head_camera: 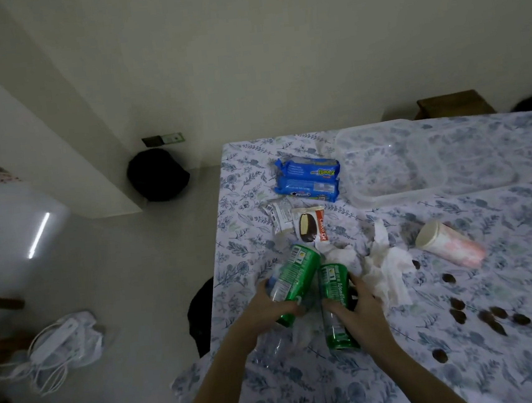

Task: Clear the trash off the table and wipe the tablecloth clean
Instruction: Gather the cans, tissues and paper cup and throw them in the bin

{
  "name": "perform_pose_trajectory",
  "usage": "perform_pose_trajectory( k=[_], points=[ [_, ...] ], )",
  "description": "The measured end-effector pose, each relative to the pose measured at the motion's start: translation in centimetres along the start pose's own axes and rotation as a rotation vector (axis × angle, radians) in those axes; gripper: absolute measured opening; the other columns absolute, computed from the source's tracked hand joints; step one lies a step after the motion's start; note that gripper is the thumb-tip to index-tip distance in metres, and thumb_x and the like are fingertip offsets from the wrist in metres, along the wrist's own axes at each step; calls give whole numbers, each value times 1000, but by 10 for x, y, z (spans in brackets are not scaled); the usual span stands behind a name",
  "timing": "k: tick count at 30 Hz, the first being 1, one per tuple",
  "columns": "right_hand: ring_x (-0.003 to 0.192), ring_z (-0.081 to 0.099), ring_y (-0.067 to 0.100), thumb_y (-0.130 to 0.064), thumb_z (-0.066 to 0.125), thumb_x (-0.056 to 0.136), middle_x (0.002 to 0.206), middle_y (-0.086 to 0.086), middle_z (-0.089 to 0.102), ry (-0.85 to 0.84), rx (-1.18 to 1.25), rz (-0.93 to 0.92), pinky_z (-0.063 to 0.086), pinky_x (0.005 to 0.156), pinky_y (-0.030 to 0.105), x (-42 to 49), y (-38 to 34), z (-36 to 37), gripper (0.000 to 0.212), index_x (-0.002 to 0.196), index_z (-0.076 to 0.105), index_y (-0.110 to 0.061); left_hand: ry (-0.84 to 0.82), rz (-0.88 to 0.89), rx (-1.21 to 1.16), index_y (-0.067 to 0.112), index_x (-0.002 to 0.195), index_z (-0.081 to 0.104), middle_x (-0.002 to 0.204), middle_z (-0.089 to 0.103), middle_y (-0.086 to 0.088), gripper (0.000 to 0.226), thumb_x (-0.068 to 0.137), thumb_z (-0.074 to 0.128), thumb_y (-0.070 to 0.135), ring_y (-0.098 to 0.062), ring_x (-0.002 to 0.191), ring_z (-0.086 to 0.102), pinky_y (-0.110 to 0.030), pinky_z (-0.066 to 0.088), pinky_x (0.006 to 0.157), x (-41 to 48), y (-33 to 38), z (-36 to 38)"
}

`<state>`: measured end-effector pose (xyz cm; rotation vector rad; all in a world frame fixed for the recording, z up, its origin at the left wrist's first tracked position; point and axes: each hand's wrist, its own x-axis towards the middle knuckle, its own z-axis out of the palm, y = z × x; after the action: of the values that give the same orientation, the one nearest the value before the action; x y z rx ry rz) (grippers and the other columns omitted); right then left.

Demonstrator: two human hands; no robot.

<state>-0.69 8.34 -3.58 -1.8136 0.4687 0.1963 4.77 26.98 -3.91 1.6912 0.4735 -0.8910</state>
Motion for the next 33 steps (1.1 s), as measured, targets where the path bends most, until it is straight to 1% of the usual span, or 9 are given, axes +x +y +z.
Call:
perform_pose_trajectory(
  k=[5, 8, 12, 15, 18, 23, 25, 29, 33],
  points=[
    [99, 60, 17, -25, 71, 82, 114, -3, 60, 43, -131, -93, 53, 83, 34, 4, -17, 27, 61, 136, 43, -23, 29, 66, -243, 14, 132, 41, 113, 63, -8, 96, 45, 81, 24, -19, 91, 65, -29, 54, 68, -21, 0, -44],
    [111, 53, 24, -40, 70, 80, 134, 6, 43, 44, -238, -80, 50, 90, 40, 8, -26, 56, 81, 147, 26, -22, 56, 134, -320, 14, 125, 50, 108, 66, -11, 85, 46, 78, 23, -24, 90, 65, -31, 53, 71, -33, -9, -79],
    [110, 57, 19, -64, 63, 71, 128, -2, 52, -105, -230, -95, 53, 87, 40, 10, -42, 118, 90, 146, 27, -29, 42, 170, -389, 13, 122, 52, 94, 66, -13, 73, 53, 74, 18, -19, 73, 66, -26, 54, 57, -43, -31, -135],
    [101, 58, 9, -46, 71, 78, 120, -13, 52, -205, -108, -13, 51, 81, 26, 6, -56, 177, 90, 149, 19, -27, -3, 148, -404, 15, 119, 57, 103, 68, -17, 73, 50, 75, 28, -24, 85, 66, -33, 55, 72, -38, -54, -182],
    [87, 57, -5, -30, 70, 82, 102, -24, 54, -207, -19, 49, 47, 72, 19, 1, -65, 235, 62, 131, 33, -39, -26, 96, -438, 10, 124, 55, 108, 68, -16, 78, 53, 78, 31, -24, 88, 68, -30, 56, 70, -22, -85, -231],
    [88, 61, 1, -20, 60, 90, 104, -18, 57, -220, 120, 232, 49, 60, 14, 2, -58, 323, 51, 128, 34, -41, -45, 28, -474, 8, 126, 54, 106, 70, -12, 76, 57, 76, 30, -19, 86, 69, -25, 54, 67, 5, -129, -291],
    [93, 63, 10, -24, 63, 88, 115, -6, 60, -206, 128, 309, 52, 65, 21, 9, -46, 348, 58, 137, 34, -36, -71, -1, -479, 8, 125, 55, 105, 71, -13, 67, 63, 74, 25, -20, 86, 70, -25, 55, 67, 22, -144, -304],
    [119, 53, 24, -50, 71, 70, 142, 1, 45, -105, 1, 397, 47, 97, 44, 49, 2, 389, 93, 146, 19, -32, -136, -61, -510, 19, 123, 56, 105, 74, -7, 56, 68, 69, 20, -21, 90, 71, -29, 55, 69, 82, -180, -307],
    [110, 56, 27, -34, 70, 81, 129, 5, 52, -80, -36, 482, 46, 96, 41, 95, 85, 425, 77, 142, 25, -24, -159, -214, -591, 17, 119, 58, 100, 72, -11, 60, 61, 73, 22, -25, 84, 70, -29, 56, 67, 158, -248, -287]
  ],
)
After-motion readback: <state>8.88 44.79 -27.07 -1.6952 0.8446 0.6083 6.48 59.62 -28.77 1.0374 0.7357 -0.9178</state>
